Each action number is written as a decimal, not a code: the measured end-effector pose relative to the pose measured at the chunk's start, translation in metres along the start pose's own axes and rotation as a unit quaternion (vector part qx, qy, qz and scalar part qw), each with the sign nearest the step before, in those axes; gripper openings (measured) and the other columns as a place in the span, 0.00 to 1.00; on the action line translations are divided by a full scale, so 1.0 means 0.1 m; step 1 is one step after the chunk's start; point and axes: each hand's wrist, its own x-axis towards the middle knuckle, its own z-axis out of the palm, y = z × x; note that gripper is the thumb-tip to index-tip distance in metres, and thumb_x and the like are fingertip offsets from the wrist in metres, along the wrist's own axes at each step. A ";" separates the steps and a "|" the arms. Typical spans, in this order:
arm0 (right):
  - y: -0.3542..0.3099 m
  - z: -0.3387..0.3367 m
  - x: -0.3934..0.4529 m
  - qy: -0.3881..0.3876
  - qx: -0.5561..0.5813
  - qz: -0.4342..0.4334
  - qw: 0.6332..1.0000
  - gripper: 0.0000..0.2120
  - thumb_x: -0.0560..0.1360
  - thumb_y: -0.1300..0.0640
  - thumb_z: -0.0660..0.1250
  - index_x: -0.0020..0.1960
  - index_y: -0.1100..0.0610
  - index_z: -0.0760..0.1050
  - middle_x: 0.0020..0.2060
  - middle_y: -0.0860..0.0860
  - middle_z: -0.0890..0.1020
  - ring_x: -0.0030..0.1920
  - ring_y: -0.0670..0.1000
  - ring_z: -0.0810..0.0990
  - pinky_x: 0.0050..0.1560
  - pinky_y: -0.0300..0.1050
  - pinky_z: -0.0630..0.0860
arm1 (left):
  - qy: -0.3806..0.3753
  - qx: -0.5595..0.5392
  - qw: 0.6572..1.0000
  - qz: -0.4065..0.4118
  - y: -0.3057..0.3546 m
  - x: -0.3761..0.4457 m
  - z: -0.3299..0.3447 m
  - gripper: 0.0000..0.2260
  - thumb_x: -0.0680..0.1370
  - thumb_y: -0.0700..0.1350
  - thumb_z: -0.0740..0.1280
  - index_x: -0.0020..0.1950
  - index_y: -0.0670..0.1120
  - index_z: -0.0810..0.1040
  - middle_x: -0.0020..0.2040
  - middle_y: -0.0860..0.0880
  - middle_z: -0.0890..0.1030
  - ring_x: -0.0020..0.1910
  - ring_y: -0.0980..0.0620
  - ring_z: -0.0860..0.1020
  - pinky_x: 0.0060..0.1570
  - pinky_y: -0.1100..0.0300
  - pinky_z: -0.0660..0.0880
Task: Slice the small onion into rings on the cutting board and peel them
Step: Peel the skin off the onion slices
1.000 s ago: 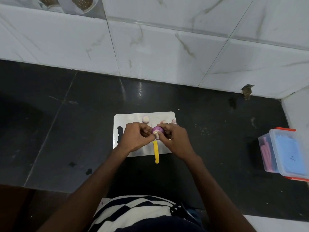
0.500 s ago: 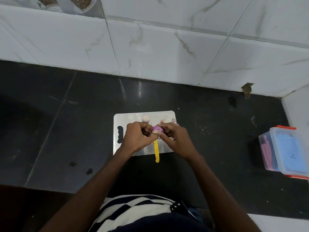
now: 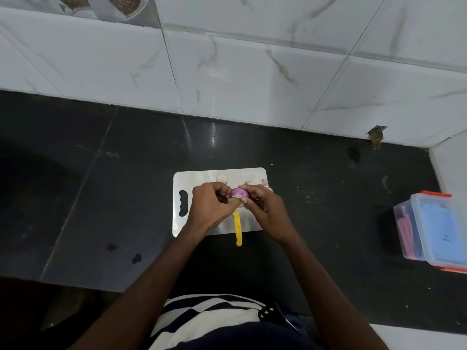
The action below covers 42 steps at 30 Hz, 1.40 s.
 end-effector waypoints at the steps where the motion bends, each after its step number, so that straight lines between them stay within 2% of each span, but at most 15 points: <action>1: 0.01 0.01 -0.01 0.003 0.019 0.009 1.000 0.15 0.82 0.54 0.71 0.67 0.55 0.81 0.58 0.48 0.85 0.60 0.49 0.83 0.60 0.56 0.81 | 0.001 -0.007 1.000 -0.001 -0.01 0.00 0.00 0.11 0.73 0.50 0.83 0.47 0.44 0.89 0.35 0.58 0.82 0.37 0.71 0.81 0.36 0.80 0.71; 4: 0.05 0.06 -0.04 0.004 0.086 0.050 0.995 0.15 0.82 0.54 0.70 0.67 0.56 0.80 0.59 0.49 0.85 0.60 0.52 0.84 0.61 0.61 0.81 | -0.002 -0.008 1.000 -0.007 -0.01 0.00 0.00 0.10 0.73 0.49 0.83 0.46 0.45 0.88 0.34 0.58 0.81 0.37 0.74 0.79 0.36 0.80 0.71; 8: 0.10 0.11 -0.06 0.009 0.172 0.096 0.980 0.14 0.84 0.59 0.67 0.68 0.59 0.79 0.60 0.53 0.86 0.62 0.54 0.84 0.62 0.58 0.81 | 0.003 -0.006 1.000 -0.013 -0.01 0.01 0.02 0.07 0.74 0.48 0.82 0.44 0.48 0.87 0.35 0.56 0.83 0.33 0.61 0.82 0.33 0.77 0.72; 9: 0.09 0.11 -0.08 0.016 0.200 0.110 0.973 0.13 0.84 0.60 0.67 0.68 0.61 0.80 0.60 0.53 0.86 0.60 0.53 0.84 0.59 0.55 0.82 | 0.007 -0.012 1.000 -0.017 -0.04 0.01 0.02 0.05 0.75 0.47 0.81 0.43 0.47 0.87 0.34 0.55 0.84 0.34 0.58 0.84 0.34 0.74 0.74; 11: 0.04 0.13 -0.10 0.031 0.258 0.129 0.957 0.13 0.84 0.62 0.65 0.67 0.62 0.80 0.58 0.55 0.86 0.55 0.51 0.84 0.52 0.46 0.81 | 0.006 -0.034 0.999 -0.022 -0.13 0.03 0.02 0.04 0.76 0.44 0.78 0.41 0.46 0.88 0.34 0.53 0.86 0.35 0.53 0.87 0.40 0.59 0.83; 14: 0.02 0.17 -0.10 0.032 0.317 0.151 0.936 0.12 0.84 0.60 0.65 0.66 0.60 0.80 0.58 0.58 0.86 0.54 0.54 0.85 0.52 0.45 0.82 | -0.039 -0.103 0.993 -0.033 -0.20 0.04 0.02 0.01 0.77 0.41 0.78 0.48 0.46 0.89 0.40 0.47 0.88 0.38 0.50 0.89 0.43 0.48 0.88; 16: 0.04 0.18 -0.09 0.035 0.365 0.189 0.911 0.13 0.84 0.60 0.65 0.67 0.59 0.79 0.59 0.61 0.85 0.53 0.57 0.84 0.52 0.47 0.83 | -0.056 -0.149 0.987 -0.034 -0.20 0.05 0.05 0.08 0.77 0.41 0.79 0.55 0.48 0.89 0.47 0.45 0.87 0.44 0.49 0.89 0.41 0.50 0.88; 18: 0.05 0.19 -0.08 0.036 0.416 0.229 0.879 0.15 0.84 0.61 0.65 0.71 0.58 0.77 0.62 0.63 0.83 0.51 0.56 0.84 0.51 0.47 0.84 | -0.055 -0.167 0.984 -0.018 -0.20 0.05 0.06 0.11 0.79 0.39 0.77 0.59 0.51 0.88 0.53 0.49 0.87 0.50 0.52 0.88 0.39 0.53 0.88; 22: 0.03 0.19 -0.09 0.027 0.463 0.269 0.844 0.16 0.83 0.64 0.65 0.70 0.59 0.78 0.60 0.64 0.83 0.46 0.55 0.84 0.48 0.47 0.83 | -0.062 -0.155 0.986 0.026 -0.25 0.04 0.08 0.13 0.81 0.37 0.74 0.61 0.52 0.86 0.58 0.56 0.86 0.53 0.54 0.87 0.39 0.56 0.87; 24: 0.03 0.18 -0.09 0.023 0.471 0.280 0.836 0.14 0.83 0.64 0.66 0.68 0.61 0.78 0.57 0.64 0.83 0.45 0.56 0.84 0.48 0.47 0.84 | -0.057 -0.123 0.988 0.078 -0.29 0.03 0.10 0.12 0.82 0.37 0.74 0.61 0.52 0.86 0.58 0.59 0.86 0.54 0.56 0.86 0.39 0.59 0.86; 27: 0.04 0.17 -0.08 0.039 0.458 0.288 0.840 0.16 0.81 0.61 0.70 0.67 0.63 0.75 0.58 0.67 0.83 0.46 0.56 0.85 0.47 0.47 0.85 | -0.038 -0.078 0.986 0.143 -0.33 0.00 0.13 0.10 0.79 0.42 0.77 0.60 0.50 0.86 0.56 0.59 0.85 0.53 0.57 0.84 0.41 0.62 0.86; 29: 0.04 0.16 -0.07 0.048 0.436 0.294 0.849 0.18 0.80 0.59 0.73 0.67 0.63 0.76 0.59 0.67 0.83 0.48 0.56 0.86 0.47 0.46 0.84 | -0.047 -0.062 0.985 0.152 -0.33 -0.01 0.15 0.16 0.75 0.47 0.82 0.60 0.50 0.84 0.57 0.56 0.84 0.54 0.56 0.84 0.40 0.64 0.85; 32: 0.01 0.15 -0.05 0.056 0.389 0.308 0.866 0.15 0.78 0.60 0.75 0.63 0.61 0.79 0.56 0.64 0.85 0.47 0.54 0.87 0.44 0.43 0.83 | -0.065 -0.039 0.983 0.166 -0.35 0.01 0.19 0.22 0.71 0.52 0.85 0.59 0.52 0.80 0.55 0.56 0.81 0.54 0.56 0.81 0.41 0.65 0.84; 38: -0.01 0.11 -0.06 0.049 0.378 0.300 0.874 0.14 0.77 0.63 0.75 0.60 0.65 0.78 0.53 0.63 0.87 0.49 0.56 0.88 0.43 0.43 0.83 | -0.091 -0.024 0.976 0.198 -0.40 0.08 0.19 0.21 0.72 0.54 0.84 0.55 0.51 0.78 0.51 0.55 0.80 0.50 0.53 0.79 0.44 0.61 0.81; 42: -0.04 0.16 -0.08 0.087 0.382 0.299 0.870 0.14 0.77 0.62 0.75 0.61 0.65 0.80 0.54 0.63 0.86 0.51 0.57 0.87 0.44 0.42 0.83 | -0.132 -0.018 0.967 0.217 -0.43 0.12 0.26 0.17 0.77 0.52 0.80 0.54 0.49 0.74 0.50 0.52 0.77 0.47 0.52 0.76 0.41 0.61 0.78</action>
